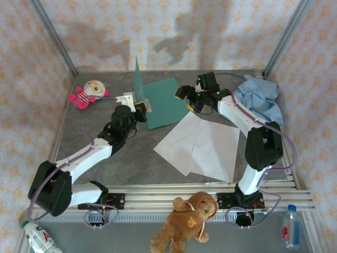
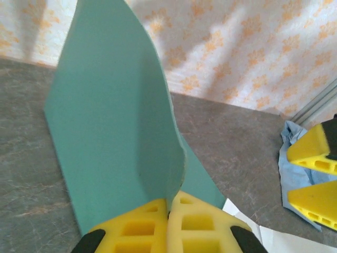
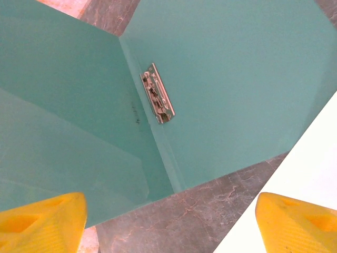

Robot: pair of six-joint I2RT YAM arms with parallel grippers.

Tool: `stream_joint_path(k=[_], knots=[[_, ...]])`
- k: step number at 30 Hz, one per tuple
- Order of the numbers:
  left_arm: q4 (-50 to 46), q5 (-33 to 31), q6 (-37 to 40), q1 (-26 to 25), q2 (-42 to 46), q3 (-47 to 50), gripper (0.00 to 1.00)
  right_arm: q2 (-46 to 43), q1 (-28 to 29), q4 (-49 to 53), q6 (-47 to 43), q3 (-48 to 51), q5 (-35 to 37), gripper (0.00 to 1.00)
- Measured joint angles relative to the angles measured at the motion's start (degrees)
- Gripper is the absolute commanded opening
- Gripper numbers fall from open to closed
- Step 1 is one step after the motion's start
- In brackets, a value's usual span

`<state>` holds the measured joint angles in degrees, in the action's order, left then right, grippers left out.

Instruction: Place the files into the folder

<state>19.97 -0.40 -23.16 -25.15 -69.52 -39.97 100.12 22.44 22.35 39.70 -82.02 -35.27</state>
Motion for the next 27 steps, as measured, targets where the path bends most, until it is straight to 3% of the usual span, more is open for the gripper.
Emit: stream_joint_path(k=[6, 13, 21, 27], knots=[[-3.28, -2.01, -0.48, 0.2, 7.63, 4.15, 0.0, 0.0, 0.0, 0.09, -0.04, 0.37, 0.2, 0.84], [-4.33, -1.51, -0.39, 2.71, 9.66, 8.33, 0.0, 0.0, 0.0, 0.17, -0.2, 0.46, 0.22, 0.84], [1.16, 6.93, -2.32, 10.47, 7.08, 9.9, 0.0, 0.02, 0.0, 0.26, -0.52, 0.5, 0.22, 0.84], [5.64, 11.37, -6.27, 12.94, 4.83, 11.28, 0.0, 0.02, 0.0, 0.9, -1.11, 0.5, 0.66, 0.84]])
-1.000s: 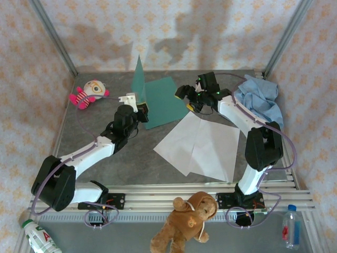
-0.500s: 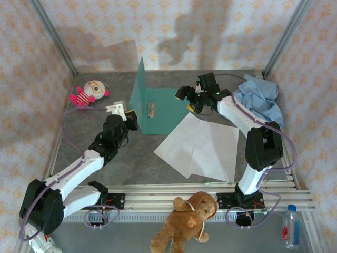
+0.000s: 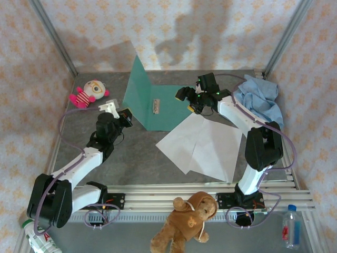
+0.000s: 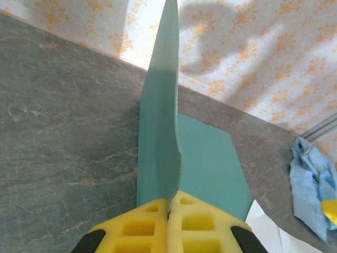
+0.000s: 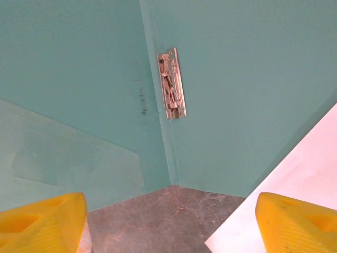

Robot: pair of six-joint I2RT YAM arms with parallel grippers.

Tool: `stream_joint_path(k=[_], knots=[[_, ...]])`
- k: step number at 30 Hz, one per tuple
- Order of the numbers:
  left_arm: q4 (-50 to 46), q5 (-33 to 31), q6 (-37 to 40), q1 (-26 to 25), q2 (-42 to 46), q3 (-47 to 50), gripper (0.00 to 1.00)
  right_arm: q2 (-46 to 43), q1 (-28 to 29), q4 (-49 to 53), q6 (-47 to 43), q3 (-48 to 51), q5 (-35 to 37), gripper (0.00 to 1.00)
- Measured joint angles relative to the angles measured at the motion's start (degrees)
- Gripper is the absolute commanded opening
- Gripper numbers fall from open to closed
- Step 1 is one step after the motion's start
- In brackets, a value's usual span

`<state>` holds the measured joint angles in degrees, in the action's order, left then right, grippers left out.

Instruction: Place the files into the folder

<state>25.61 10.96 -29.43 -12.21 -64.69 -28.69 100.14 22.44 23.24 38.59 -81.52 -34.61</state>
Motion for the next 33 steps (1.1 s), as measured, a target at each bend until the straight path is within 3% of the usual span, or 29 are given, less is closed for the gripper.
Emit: stream_joint_path(k=[5, 11, 14, 19, 26, 33], knots=[[0.74, 0.2, -2.91, 0.74, -1.77, 0.04, 0.04, 0.04, 0.0, 0.35, -0.39, 0.0, 0.37, 0.84], [-2.08, -1.51, -3.8, 1.05, -1.64, 0.02, 0.45, 0.7, 0.0, 1.01, -0.85, 0.0, 0.68, 0.84], [-6.29, -2.99, -3.45, 1.95, -0.37, -0.13, 0.6, 0.85, 0.0, 1.6, -1.14, 0.0, 1.03, 0.84], [-14.86, -6.62, -2.64, 3.67, 1.92, -2.23, 0.74, 0.9, 0.0, 1.86, -1.4, 0.0, 1.46, 0.84], [-26.1, -12.79, -0.59, 5.79, 5.25, -5.86, 0.81, 0.96, 0.0, 2.67, -1.86, 0.0, 1.92, 0.84], [-30.8, -10.45, 1.81, 5.88, 1.22, -13.35, 0.75, 0.96, 0.0, 2.93, -1.95, 0.0, 2.16, 0.84]])
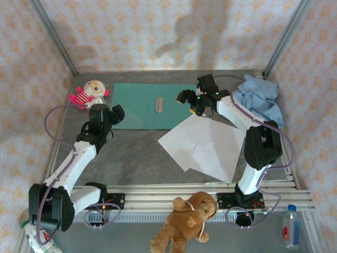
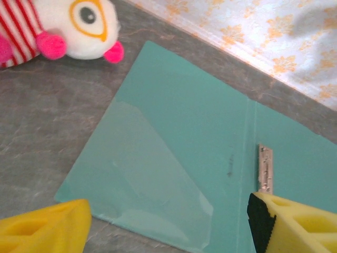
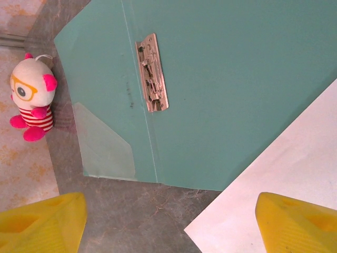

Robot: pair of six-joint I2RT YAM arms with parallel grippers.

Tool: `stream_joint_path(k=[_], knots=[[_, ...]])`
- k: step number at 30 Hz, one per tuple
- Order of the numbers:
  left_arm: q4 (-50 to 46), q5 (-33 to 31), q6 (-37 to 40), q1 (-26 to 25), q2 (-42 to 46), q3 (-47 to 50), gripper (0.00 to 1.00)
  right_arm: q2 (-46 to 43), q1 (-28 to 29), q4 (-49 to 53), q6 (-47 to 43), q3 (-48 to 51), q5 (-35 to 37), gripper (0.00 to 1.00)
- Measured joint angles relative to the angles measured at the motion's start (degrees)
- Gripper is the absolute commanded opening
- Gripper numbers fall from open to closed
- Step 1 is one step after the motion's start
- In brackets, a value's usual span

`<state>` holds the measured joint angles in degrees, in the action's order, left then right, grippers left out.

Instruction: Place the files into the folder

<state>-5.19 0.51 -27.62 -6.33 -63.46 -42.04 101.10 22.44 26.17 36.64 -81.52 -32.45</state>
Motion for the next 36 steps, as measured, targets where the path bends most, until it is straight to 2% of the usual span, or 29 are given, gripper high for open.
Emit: stream_joint_path(k=[5, 11, 17, 29, 36], knots=[[-1.25, 7.04, 2.21, -1.86, -13.09, -10.01, 0.7, 0.0, 0.0, 0.02, -0.59, 0.74, 0.66, 0.84], [-3.45, 11.19, 3.82, -8.48, -27.65, -20.57, 0.66, -0.59, 0.0, 1.33, -2.47, 3.41, 2.67, 0.84], [-4.74, 13.94, 4.15, -12.17, -40.44, -29.53, 0.59, -4.59, -0.85, 3.43, -3.96, 7.69, 4.96, 0.83], [-6.12, 17.05, 4.83, -20.83, -54.93, -40.76, 0.53, -13.92, -8.48, 4.37, -5.25, 20.26, 6.23, 0.82], [-7.61, 17.2, 5.2, -23.56, -62.82, -49.33, 0.41, -16.85, -10.36, 4.92, -6.12, 24.74, 6.75, 0.82]])
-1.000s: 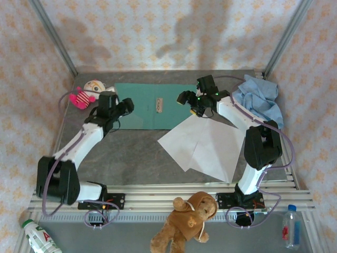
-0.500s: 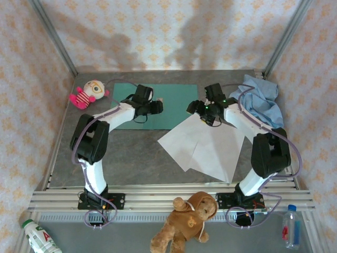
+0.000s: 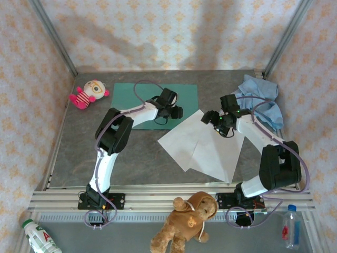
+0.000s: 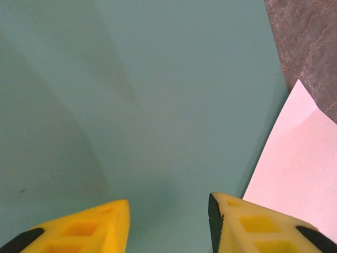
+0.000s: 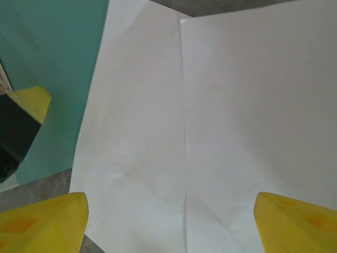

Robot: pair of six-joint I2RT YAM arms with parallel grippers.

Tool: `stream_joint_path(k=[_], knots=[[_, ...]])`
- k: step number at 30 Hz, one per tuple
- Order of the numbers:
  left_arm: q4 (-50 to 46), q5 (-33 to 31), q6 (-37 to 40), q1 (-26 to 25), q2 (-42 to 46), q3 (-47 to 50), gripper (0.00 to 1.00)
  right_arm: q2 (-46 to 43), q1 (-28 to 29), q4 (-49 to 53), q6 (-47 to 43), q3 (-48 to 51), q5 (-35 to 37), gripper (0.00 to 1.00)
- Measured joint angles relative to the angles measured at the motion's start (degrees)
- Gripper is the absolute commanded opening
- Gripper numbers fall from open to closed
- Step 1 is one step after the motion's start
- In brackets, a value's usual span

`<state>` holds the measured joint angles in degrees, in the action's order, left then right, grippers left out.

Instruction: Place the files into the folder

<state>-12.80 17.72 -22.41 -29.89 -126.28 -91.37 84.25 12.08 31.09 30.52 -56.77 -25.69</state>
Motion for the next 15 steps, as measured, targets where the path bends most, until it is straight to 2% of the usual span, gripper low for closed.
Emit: stream_joint_path(k=[8, 15], knots=[[-0.24, 0.13, -0.2, -0.74, -3.96, -4.31, 0.37, -1.86, -0.02, 1.09, -1.25, 1.03, 0.48, 0.82], [0.2, 1.42, -0.55, -3.48, -5.86, -7.02, 0.35, -2.36, -0.35, 1.97, -2.16, 1.75, 1.99, 0.82]])
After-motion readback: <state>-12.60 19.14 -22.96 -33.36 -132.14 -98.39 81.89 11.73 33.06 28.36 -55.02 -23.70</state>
